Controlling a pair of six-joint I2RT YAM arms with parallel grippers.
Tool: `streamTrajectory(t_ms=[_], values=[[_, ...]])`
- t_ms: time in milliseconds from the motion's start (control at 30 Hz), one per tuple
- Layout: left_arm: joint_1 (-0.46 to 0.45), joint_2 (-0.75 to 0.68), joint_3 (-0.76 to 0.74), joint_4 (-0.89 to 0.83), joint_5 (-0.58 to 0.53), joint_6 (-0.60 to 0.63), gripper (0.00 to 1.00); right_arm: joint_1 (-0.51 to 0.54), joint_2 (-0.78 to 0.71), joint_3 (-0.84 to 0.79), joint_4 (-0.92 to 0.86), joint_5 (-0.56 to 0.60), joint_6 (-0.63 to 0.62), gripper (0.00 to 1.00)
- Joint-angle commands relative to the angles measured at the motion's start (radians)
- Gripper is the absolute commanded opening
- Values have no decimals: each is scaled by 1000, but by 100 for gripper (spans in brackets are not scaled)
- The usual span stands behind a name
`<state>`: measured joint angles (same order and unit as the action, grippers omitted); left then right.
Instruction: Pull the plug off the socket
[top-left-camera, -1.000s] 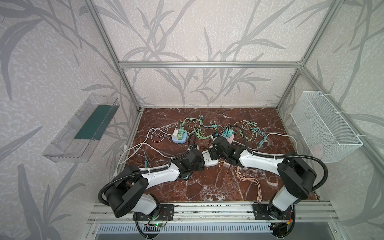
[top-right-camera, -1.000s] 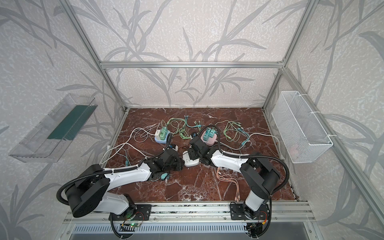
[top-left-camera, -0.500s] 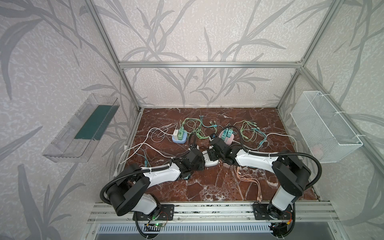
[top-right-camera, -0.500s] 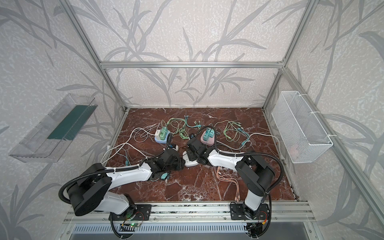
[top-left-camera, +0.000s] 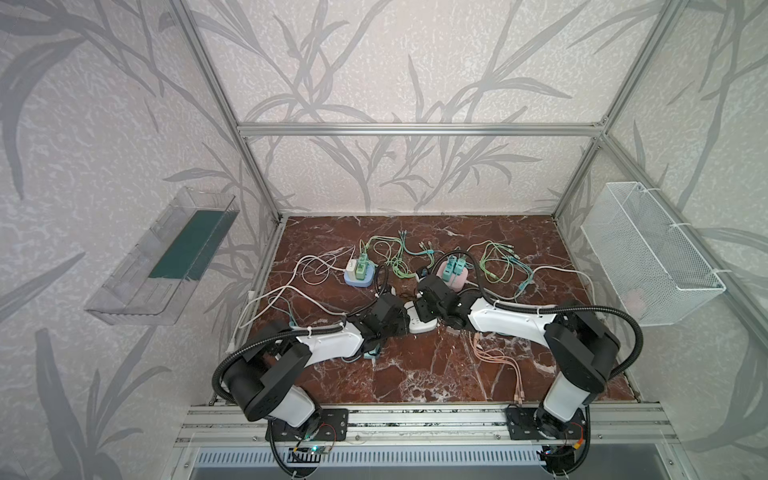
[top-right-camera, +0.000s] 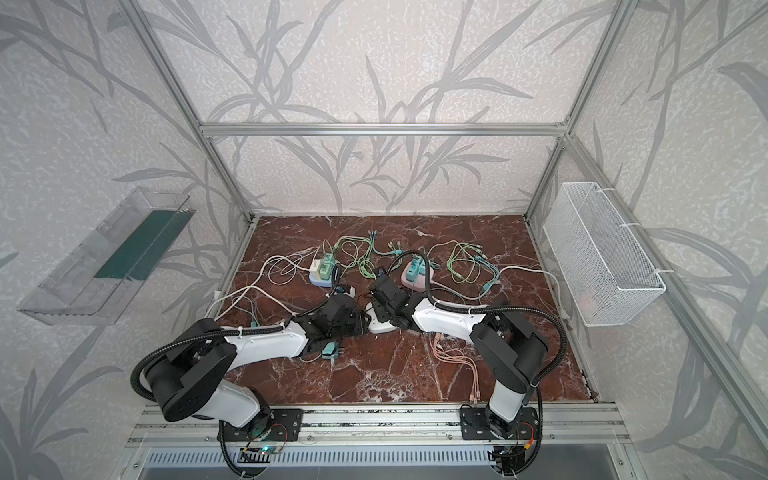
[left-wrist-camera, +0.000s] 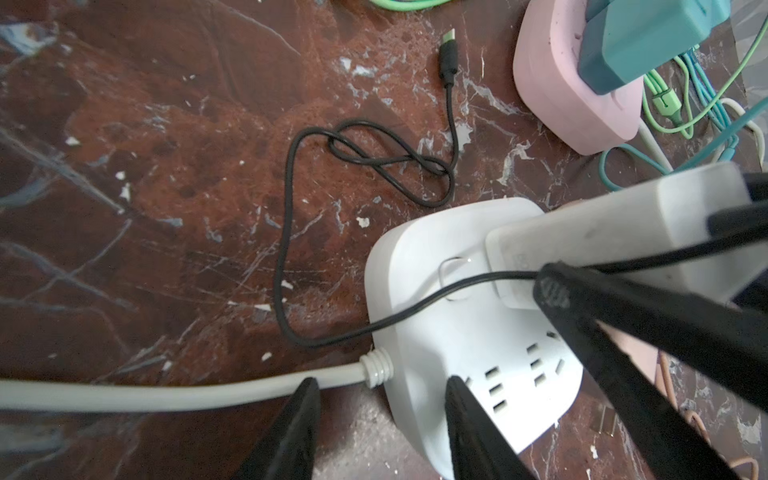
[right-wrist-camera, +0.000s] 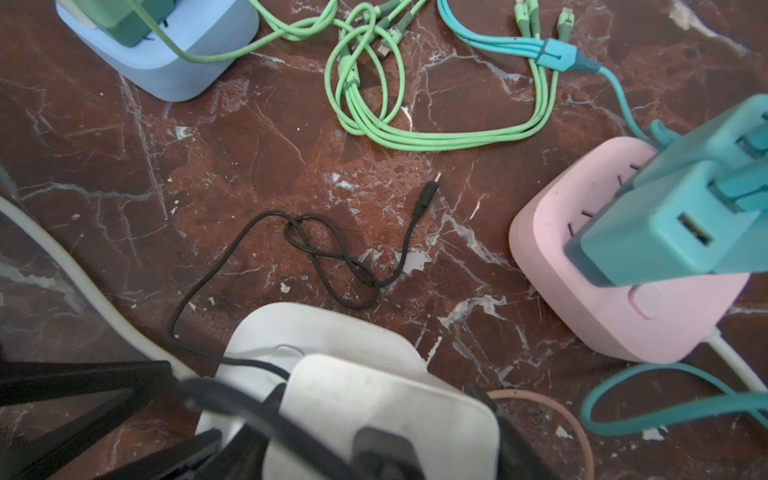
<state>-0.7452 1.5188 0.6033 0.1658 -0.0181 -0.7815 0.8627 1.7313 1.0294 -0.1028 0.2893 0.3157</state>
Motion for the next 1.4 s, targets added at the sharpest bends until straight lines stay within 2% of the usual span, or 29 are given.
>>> streamTrajectory(t_ms=[0,567,967,1233,1367], values=[[8,23,28,14,12,1,51,8,3,29,-25,21,-15,62],[13,-10,68,-40,21,44,51,10,26,33,-46,21,-13,67],[16,48,79,-5,24,46,54,10,25,38,-51,15,-13,58],[23,81,81,6,25,37,54,10,9,47,-60,8,-11,56],[23,100,115,-74,19,46,54,9,-15,46,-60,8,-7,55]])
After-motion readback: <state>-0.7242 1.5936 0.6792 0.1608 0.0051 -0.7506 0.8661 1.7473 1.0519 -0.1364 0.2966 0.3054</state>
